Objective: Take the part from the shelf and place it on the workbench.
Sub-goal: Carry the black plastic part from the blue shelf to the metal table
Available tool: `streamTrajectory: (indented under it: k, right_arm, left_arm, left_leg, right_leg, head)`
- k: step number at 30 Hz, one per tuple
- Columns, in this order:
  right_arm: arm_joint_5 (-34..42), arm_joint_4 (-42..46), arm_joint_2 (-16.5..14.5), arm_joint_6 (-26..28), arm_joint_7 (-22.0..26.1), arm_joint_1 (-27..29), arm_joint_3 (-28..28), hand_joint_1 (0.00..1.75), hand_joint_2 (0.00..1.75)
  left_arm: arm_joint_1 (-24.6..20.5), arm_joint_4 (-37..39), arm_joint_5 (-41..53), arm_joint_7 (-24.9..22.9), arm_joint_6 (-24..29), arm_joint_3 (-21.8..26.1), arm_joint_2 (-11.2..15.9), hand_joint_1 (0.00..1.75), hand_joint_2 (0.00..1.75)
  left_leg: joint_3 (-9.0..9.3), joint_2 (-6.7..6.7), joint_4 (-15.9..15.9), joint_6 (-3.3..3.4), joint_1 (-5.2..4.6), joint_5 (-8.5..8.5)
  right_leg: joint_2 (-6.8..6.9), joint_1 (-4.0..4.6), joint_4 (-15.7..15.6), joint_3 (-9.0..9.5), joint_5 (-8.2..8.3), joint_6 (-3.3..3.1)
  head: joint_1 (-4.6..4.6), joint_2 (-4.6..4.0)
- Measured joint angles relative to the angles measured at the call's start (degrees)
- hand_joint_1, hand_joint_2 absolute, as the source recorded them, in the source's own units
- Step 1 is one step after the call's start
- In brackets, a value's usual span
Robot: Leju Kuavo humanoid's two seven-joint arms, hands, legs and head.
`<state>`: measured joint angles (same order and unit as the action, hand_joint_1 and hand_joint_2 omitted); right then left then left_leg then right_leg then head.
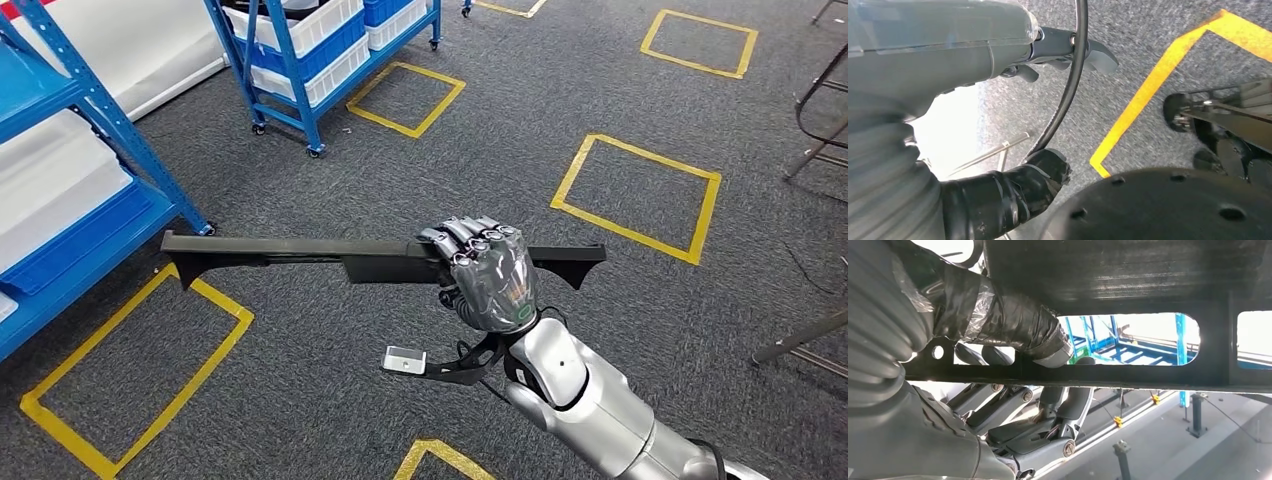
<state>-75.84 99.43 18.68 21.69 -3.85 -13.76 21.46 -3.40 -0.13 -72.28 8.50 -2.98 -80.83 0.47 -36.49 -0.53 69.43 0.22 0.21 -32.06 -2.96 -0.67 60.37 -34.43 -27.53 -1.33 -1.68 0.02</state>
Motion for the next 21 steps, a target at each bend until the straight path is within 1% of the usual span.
streamTrajectory:
  k: [1,2,3,4,5,6,7,8,9,10,11,12,13,14,15,16,17,18,19,20,21]
  right_arm:
    - [-0.62,-0.53,-0.87,0.03,-0.36,-0.79,0.86,1.75,1.75]
    - [-1.23,-1.12,-1.76,0.08,-0.77,-1.67,1.75,1.75,1.75]
    - [-1.82,-1.80,-2.66,0.14,-1.23,-2.50,2.67,1.75,1.75]
    - [-2.29,-2.45,-3.52,0.20,-1.60,-3.22,3.51,1.75,1.75]
    - [-2.72,-2.96,-4.21,0.22,-1.85,-3.99,4.27,1.75,1.75]
    - [-3.13,-3.45,-4.82,0.16,-2.05,-4.89,5.02,1.75,1.75]
    - [-3.45,-3.84,-5.22,-0.01,-2.23,-5.95,5.68,1.75,1.75]
    - [-3.67,-4.21,-5.57,-0.31,-2.42,-7.17,6.36,1.75,1.75]
    - [-3.73,-4.53,-5.82,-0.61,-2.59,-8.27,6.95,1.75,1.75]
    - [-3.73,-4.84,-6.02,-0.86,-2.72,-9.13,7.49,1.75,1.75]
    - [-3.71,-5.17,-6.28,-1.03,-2.80,-9.75,8.00,1.75,1.75]
    - [-3.70,-5.47,-6.47,-1.08,-2.84,-10.11,8.44,1.75,1.75]
    - [-3.69,-5.75,-6.62,-1.10,-2.85,-10.35,8.82,1.75,1.75]
    - [-3.64,-5.97,-6.72,-1.09,-2.88,-10.55,9.15,1.75,1.75]
    - [-3.55,-6.10,-6.76,-1.04,-2.97,-10.73,9.40,1.75,1.75]
    - [-3.42,-6.17,-6.78,-0.97,-3.15,-10.92,9.61,1.75,1.75]
    - [-3.30,-6.18,-6.80,-0.90,-3.35,-11.06,9.78,1.75,1.75]
    - [-3.21,-6.15,-6.81,-0.78,-3.57,-11.14,9.89,1.75,1.75]
    - [-3.17,-6.11,-6.83,-0.67,-3.74,-11.16,9.95,1.75,1.75]
    - [-3.17,-6.07,-6.85,-0.58,-3.85,-11.09,9.98,1.75,1.75]
    - [-3.17,-6.03,-6.84,-0.49,-3.92,-11.00,9.97,1.75,1.75]
  left_arm:
    - [0.11,0.03,-0.43,-0.06,-0.29,0.09,0.55,0.00,1.75]
    - [0.17,0.07,-0.78,-0.12,-0.63,0.19,1.08,0.00,1.75]
    - [0.14,0.11,-1.10,-0.15,-0.93,0.27,1.61,0.00,1.75]
    - [0.08,0.15,-1.33,-0.05,-1.19,0.33,2.10,0.00,1.75]
    - [-0.11,0.15,-1.45,0.15,-1.34,0.37,2.44,0.00,1.75]
    - [-0.30,0.14,-1.45,0.35,-1.42,0.39,2.72,0.00,1.75]
    - [-0.46,0.11,-1.27,0.43,-1.43,0.38,2.91,0.00,1.75]
    - [-0.56,0.04,-0.98,0.36,-1.36,0.35,3.04,0.00,1.75]
    - [-0.56,-0.03,-0.68,0.18,-1.28,0.31,3.09,0.00,1.75]
    - [-0.53,-0.10,-0.45,0.00,-1.20,0.26,3.15,0.00,1.75]
    - [-0.49,-0.17,-0.35,-0.09,-1.13,0.23,3.21,0.00,1.75]
    - [-0.47,-0.21,-0.32,-0.14,-1.08,0.21,3.26,0.00,1.75]
    - [-0.48,-0.27,-0.32,-0.16,-1.02,0.19,3.29,0.00,1.75]
    - [-0.51,-0.34,-0.35,-0.17,-0.88,0.18,3.31,0.00,1.75]
    - [-0.54,-0.43,-0.43,-0.11,-0.66,0.17,3.32,0.00,1.75]
    - [-0.56,-0.52,-0.55,0.02,-0.37,0.18,3.32,0.00,1.75]
    - [-0.54,-0.60,-0.64,0.21,-0.03,0.17,3.34,0.00,1.75]
    - [-0.50,-0.66,-0.64,0.46,0.31,0.16,3.37,0.00,1.75]
    - [-0.51,-0.71,-0.57,0.74,0.59,0.14,3.40,0.00,1.75]
    - [-0.60,-0.74,-0.46,0.97,0.82,0.10,3.43,0.00,1.75]
    - [-0.72,-0.76,-0.36,1.16,0.97,0.05,3.45,0.00,1.75]
  left_leg:
    - [2.07,-1.34,-4.09,0.55,-0.02,1.75]
    - [3.77,-2.70,-7.46,1.04,-0.02,3.04]
    - [4.83,-3.70,-9.72,1.44,-0.06,3.68]
    - [5.28,-4.26,-10.77,1.71,-0.10,3.74]
    - [5.43,-3.83,-11.21,1.78,-0.22,3.91]
    - [5.70,-3.10,-12.00,1.85,-0.12,4.22]
    - [6.01,-2.34,-12.84,1.91,0.01,4.59]
    - [6.32,-1.50,-13.67,2.02,0.14,4.99]
    - [6.54,-0.65,-14.31,2.11,0.29,5.35]
    - [6.56,0.14,-14.45,2.18,0.22,5.45]
    - [6.46,0.88,-14.40,2.22,0.19,5.46]
    - [6.34,1.60,-14.27,2.19,0.18,5.42]
    - [6.23,2.29,-14.08,2.12,0.17,5.33]
    - [6.14,2.92,-13.82,2.01,0.19,5.19]
    - [6.09,3.52,-13.47,1.84,0.21,4.95]
    - [6.05,4.07,-13.02,1.56,0.24,4.62]
    - [5.98,4.60,-12.47,1.19,0.12,4.23]
    - [5.91,5.06,-12.08,0.80,0.02,3.93]
    - [5.86,5.52,-11.81,0.42,-0.07,3.73]
    - [5.88,5.99,-11.71,0.09,-0.14,3.65]
    - [5.95,6.40,-11.75,-0.19,-0.06,3.61]
  right_leg:
    - [-0.57,0.01,-0.04,0.00,0.12,0.03]
    - [-1.13,0.03,-0.08,-0.06,0.28,0.15]
    - [-1.69,-0.10,-0.14,-0.23,0.50,0.39]
    - [-2.24,-0.29,-0.23,-0.46,0.76,0.73]
    - [-2.86,-0.42,-0.40,-0.66,1.06,1.17]
    - [-3.19,-0.53,-0.48,-0.84,1.26,1.53]
    - [-2.61,-0.43,-0.24,-1.09,1.09,1.74]
    - [-1.45,-0.28,0.79,-1.67,0.33,1.90]
    - [0.07,-0.17,2.98,-2.72,-1.08,1.99]
    - [1.47,-0.15,6.09,-4.19,-2.86,2.15]
    - [2.14,-0.25,9.68,-5.85,-4.58,2.38]
    - [2.42,-0.40,12.61,-7.16,-5.63,2.64]
    - [2.59,-0.54,13.92,-7.65,-5.71,2.88]
    - [2.81,-0.66,13.19,-7.10,-4.81,3.06]
    - [3.28,-0.73,10.32,-5.42,-3.11,3.13]
    - [4.30,-0.69,6.36,-3.26,-1.58,3.08]
    - [5.19,-0.50,2.95,-1.44,-0.42,2.84]
    - [5.76,-0.29,0.66,-0.24,0.17,2.49]
    - [5.95,-0.04,-0.27,0.13,0.20,2.10]
    - [5.40,0.16,-0.23,0.01,0.29,1.72]
    - [4.74,0.13,-0.30,-0.08,0.42,1.35]
  head:
    - [-0.01,-0.01]
    - [-0.02,-0.01]
    - [-0.01,0.00]
    - [0.00,0.00]
    - [0.01,0.00]
    - [0.02,0.00]
    - [0.00,-0.01]
    - [0.00,0.00]
    - [-0.03,-0.01]
    - [-0.03,0.00]
    - [-0.03,0.00]
    - [-0.04,0.00]
    - [-0.03,0.00]
    - [-0.03,0.00]
    - [-0.04,0.00]
    - [-0.04,0.00]
    - [-0.03,0.00]
    - [-0.03,0.00]
    - [-0.02,0.00]
    - [-0.02,0.00]
    - [-0.03,0.00]
